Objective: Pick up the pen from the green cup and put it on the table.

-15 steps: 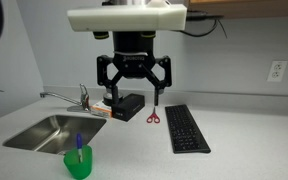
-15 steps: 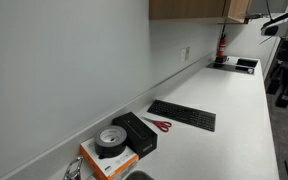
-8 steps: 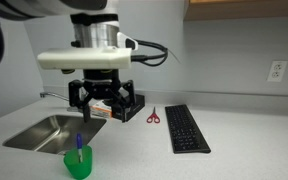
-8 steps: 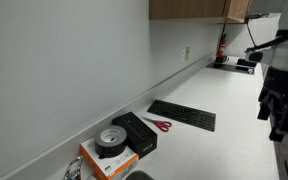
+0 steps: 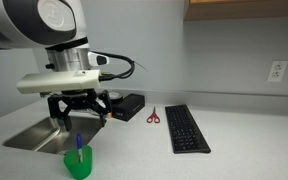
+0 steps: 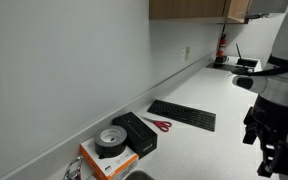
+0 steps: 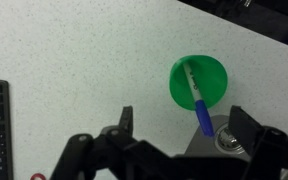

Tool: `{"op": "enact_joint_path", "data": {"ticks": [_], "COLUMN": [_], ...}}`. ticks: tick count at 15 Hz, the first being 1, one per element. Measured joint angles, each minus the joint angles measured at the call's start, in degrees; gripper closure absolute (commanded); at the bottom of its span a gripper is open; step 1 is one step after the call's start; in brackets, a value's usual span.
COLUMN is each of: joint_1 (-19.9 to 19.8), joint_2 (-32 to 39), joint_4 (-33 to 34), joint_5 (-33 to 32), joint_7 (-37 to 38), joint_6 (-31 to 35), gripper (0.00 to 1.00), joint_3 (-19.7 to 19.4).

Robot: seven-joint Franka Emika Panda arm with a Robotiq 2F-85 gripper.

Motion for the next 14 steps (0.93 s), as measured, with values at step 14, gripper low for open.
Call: {"op": "enact_joint_path", "data": {"ticks": [14], "joint_1": [2.2], "joint_2": [9.5], "joint_4": [0.2], "joint_5": [1.3], "joint_7": [1.9], "joint_6": [6.8], "gripper": [0.04], "joint_3": [3.9]}}
